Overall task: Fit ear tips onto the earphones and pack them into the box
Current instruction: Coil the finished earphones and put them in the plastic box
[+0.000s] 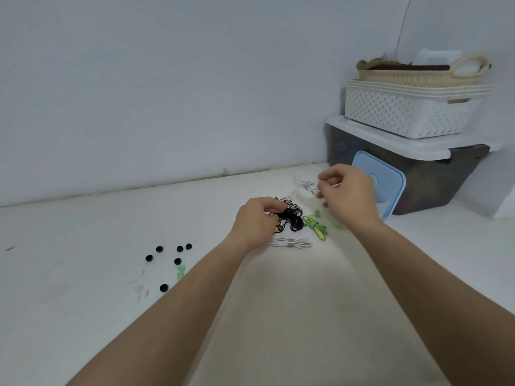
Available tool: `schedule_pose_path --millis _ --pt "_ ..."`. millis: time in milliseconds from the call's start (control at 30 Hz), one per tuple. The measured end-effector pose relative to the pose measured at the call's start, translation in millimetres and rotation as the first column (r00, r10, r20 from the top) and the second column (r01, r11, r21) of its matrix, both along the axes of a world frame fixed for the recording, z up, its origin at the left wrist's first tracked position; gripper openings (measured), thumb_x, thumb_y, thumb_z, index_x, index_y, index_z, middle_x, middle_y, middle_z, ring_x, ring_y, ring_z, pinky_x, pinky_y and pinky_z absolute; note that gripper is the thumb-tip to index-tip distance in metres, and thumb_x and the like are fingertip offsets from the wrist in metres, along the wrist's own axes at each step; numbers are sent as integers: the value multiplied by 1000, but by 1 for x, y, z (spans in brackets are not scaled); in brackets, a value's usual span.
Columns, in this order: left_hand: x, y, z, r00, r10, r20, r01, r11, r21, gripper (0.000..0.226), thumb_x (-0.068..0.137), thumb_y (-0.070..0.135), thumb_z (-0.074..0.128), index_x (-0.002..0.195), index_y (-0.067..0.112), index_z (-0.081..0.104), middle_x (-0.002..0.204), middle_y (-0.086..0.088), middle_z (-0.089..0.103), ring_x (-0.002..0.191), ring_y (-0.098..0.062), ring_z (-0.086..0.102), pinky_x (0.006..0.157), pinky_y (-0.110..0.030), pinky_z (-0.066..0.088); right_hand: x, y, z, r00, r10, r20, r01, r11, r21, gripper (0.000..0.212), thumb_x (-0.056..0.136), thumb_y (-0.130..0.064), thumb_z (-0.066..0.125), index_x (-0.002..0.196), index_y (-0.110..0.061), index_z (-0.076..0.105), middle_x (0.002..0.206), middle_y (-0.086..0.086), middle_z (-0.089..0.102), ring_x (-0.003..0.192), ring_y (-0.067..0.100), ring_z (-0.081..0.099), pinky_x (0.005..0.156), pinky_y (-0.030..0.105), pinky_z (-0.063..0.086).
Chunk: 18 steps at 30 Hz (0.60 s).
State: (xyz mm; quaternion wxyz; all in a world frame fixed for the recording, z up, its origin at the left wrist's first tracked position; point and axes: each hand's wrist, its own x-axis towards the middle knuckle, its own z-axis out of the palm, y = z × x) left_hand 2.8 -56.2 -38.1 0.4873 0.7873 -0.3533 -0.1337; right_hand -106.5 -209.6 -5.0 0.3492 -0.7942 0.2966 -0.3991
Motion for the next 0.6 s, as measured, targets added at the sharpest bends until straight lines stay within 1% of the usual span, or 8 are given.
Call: schedule_pose_path --millis 33,100,167,233,333,400,500,600 --pt "0 1 0 1000 -5 -24 4 1000 -15 38 91 -6 52 106 22 73 109 5 73 97 -10 65 88 -19 49 0 2 5 998 20 63 -24 998 58 14 90 -4 65 89 -17 71 74 1 71 69 14 73 67 40 63" --pt "0 4 3 994 -6 -105 -1 998 -62 36 91 -5 51 104 21 72 108 -2 75 95 -14 66 81 -26 51 -1 5 16 986 52 159 -73 989 128 17 90 -1 66 85 -18 69 76 5 71 69 14 74 63 33 62" --pt "-3 7 9 970 -2 -242 -31 991 -132 27 93 -3 53 107 13 70 110 -15 74 85 -17 61 70 -27 50 -1 7 27 969 89 229 -128 978 165 17 91 0 66 85 -16 68 80 10 72 69 15 74 63 29 61" --pt "-6 9 17 931 3 -365 -72 982 -175 20 93 1 59 108 10 68 115 -23 70 81 -19 59 66 -26 51 0 9 37 949 130 287 -188 965 182 14 91 2 66 88 -12 69 85 18 72 71 17 75 68 30 62" --pt "-5 11 22 875 22 -484 -140 968 -209 23 94 1 58 114 9 65 115 -19 72 82 -21 61 67 -25 53 -1 15 49 909 185 373 -279 936 214 11 92 2 65 94 -8 69 93 22 72 75 19 76 74 29 62" --pt "-3 13 24 827 23 -562 -183 956 -230 30 97 -1 47 122 6 61 111 -14 74 85 -22 64 64 -22 55 -1 20 57 880 206 428 -325 919 225 10 92 2 65 96 -6 69 94 22 72 77 20 76 76 29 62" --pt "-1 18 28 716 -25 -697 -236 932 -275 32 101 2 41 128 2 56 112 -16 73 92 -25 69 71 -26 59 -1 28 66 845 239 479 -388 890 241 11 94 1 63 98 -7 68 97 21 72 80 22 76 77 29 62" --pt "-1 23 32 585 -110 -803 -263 912 -316 36 105 27 47 128 0 52 114 -23 71 99 -35 71 82 -37 59 -1 35 72 821 289 492 -464 840 282 16 96 2 57 101 -9 67 98 17 70 82 23 76 75 29 61"
